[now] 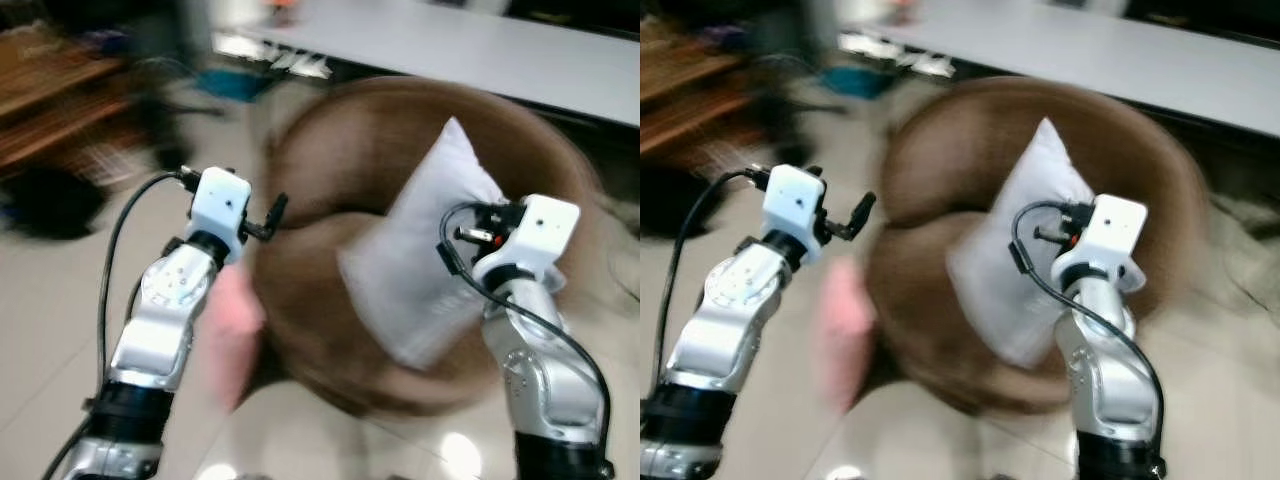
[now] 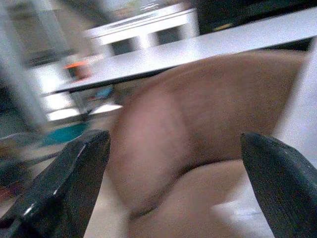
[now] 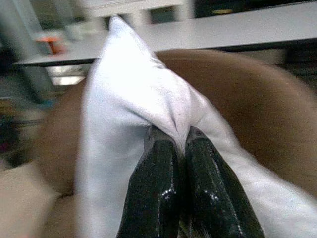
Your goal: Move the pillow to the sofa from floor
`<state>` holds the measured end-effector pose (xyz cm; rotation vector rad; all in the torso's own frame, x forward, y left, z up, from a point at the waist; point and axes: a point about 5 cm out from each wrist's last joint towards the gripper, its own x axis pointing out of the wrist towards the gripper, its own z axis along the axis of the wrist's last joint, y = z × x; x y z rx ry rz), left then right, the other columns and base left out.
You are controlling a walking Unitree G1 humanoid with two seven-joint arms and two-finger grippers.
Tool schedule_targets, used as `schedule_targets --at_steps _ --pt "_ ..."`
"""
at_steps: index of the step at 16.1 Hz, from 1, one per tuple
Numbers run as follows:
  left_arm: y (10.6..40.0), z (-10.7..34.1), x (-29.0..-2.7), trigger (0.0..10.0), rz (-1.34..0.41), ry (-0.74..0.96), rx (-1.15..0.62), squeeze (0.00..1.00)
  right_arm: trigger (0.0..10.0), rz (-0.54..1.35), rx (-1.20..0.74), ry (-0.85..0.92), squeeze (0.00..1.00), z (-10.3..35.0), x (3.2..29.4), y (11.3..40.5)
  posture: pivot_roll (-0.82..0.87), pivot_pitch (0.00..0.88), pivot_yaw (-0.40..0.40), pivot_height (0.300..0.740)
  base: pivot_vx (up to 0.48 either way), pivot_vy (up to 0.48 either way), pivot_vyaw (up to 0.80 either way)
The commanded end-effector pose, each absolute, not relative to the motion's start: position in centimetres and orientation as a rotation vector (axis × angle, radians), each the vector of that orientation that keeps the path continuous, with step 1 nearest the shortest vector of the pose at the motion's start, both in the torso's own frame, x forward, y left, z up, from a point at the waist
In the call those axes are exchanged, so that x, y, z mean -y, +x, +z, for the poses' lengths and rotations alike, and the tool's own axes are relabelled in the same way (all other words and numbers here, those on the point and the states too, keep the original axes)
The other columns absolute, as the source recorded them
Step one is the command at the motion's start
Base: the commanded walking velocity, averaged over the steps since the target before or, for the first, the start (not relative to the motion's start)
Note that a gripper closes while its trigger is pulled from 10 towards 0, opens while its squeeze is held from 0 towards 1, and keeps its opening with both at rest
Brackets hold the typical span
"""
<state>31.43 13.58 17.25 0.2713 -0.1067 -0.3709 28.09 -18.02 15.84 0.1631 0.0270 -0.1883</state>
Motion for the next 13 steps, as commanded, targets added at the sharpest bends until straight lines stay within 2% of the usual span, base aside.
schedule_targets --at_steps 1,8,13 --pt "31.2 17.4 -13.7 10.0 -0.378 0.293 0.113 0.00 10.0 -0.184 0.030 0.165 0.00 17.0 17.9 28.2 0.05 0.031 -0.037 0.740 0.322 0.000 -0.80" --pt "30.4 17.2 -14.8 10.0 -0.367 0.321 0.094 0.00 10.0 0.004 0.036 0.168 0.00 17.1 15.7 28.5 0.09 0.050 -0.057 0.740 0.320 0.000 0.00" --pt "30.1 17.0 -14.6 10.0 -0.368 0.323 0.090 0.00 10.0 0.063 0.052 0.170 0.00 18.2 15.4 29.6 0.09 0.047 -0.079 0.740 0.316 0.000 0.00"
